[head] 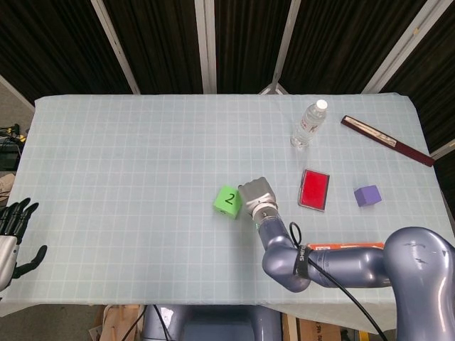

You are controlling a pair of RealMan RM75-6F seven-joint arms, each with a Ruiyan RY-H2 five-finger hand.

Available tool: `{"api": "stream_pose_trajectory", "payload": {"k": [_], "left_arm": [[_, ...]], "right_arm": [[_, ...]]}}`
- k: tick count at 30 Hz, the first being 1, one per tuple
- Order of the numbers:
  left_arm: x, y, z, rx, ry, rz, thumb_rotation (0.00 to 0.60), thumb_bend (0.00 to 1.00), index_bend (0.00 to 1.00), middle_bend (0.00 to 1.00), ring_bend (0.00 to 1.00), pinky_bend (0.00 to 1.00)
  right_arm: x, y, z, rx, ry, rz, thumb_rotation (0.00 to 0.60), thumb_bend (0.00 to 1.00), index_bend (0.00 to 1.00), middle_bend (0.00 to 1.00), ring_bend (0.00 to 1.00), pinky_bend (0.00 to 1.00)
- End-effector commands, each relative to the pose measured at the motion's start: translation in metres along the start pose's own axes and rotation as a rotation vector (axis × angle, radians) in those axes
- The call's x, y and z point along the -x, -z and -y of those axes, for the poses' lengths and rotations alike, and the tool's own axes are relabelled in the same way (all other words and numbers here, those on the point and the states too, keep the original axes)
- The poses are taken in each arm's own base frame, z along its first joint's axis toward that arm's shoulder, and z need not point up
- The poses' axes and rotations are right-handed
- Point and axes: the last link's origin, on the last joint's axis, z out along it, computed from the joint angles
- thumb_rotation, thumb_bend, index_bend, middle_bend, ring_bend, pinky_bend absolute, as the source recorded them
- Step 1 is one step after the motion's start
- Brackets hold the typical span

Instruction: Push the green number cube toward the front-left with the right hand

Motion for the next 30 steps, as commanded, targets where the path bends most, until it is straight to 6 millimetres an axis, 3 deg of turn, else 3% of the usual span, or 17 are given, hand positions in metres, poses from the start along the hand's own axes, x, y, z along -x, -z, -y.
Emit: {"api": "stream_pose_trajectory", "payload": {"k": [1,30], "left_arm": [[0.001,0.000,0.000,-0.001,-0.001,0.002,0.600,0.44,0.07,0.00,0.00,0.04],[0.001,0.000,-0.001,-0.002,-0.006,-0.002,0.600,0.44,0.07,0.00,0.00,0.04]], "right_arm": [[0.005,0.004,-0.001,-0.030,-0.004,0.010,0.600,1.00,0.24,0.64,0.61,0.39],[0.028,0.033,0.001,-0.195,-0.030,0.081,0.600,1.00,0.24,0.64,0.61,0.39]]}}
